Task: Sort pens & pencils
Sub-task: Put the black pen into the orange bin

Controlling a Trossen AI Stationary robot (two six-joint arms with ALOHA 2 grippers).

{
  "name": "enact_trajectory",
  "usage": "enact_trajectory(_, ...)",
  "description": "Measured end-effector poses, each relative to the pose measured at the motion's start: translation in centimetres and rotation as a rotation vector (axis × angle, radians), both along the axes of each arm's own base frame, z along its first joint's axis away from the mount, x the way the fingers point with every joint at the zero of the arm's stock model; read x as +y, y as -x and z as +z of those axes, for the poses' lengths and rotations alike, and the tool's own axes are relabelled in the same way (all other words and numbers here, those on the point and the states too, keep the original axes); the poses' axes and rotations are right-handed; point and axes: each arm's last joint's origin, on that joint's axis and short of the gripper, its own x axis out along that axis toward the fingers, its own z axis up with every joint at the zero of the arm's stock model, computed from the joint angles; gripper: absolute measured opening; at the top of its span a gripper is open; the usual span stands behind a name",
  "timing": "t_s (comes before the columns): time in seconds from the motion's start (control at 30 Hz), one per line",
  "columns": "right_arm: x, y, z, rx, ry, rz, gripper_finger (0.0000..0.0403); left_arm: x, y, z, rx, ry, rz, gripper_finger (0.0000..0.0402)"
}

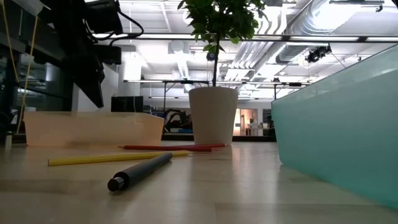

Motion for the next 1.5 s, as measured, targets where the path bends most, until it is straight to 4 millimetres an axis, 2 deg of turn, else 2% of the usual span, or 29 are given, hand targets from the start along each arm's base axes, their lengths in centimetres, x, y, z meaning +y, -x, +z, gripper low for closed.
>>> enact_trajectory(0.17,0.1,0.3,-1.1,0.108,0.029,0.011,0.0067,-0.1,-0.6,1.5,-0.167,0.022,-0.082,0.0104)
enact_trajectory(0.43,0.5,0.7,-2.0,0.212,0.056,0.007,0.0067,-0.8,0.0,6.0,-0.403,0.034,-0.155,0.0102)
enact_trajectory(0.63,0.6,1.1,-2.7,0.291,0.069,0.008,0.0067,-3.0,0.7,8.2,-0.553,0.053,-0.212,0.0101)
enact_trajectory(1.07,1.9,1.7,-3.4,0.370,0.077,0.021,0.0067,-10.9,-0.6,9.5,-0.723,0.062,-0.287,0.0101)
enact_trajectory(1.5,4.6,2.3,-3.5,0.392,0.057,0.020,0.0067,-18.1,-2.0,7.9,-0.787,0.085,-0.280,0.0101)
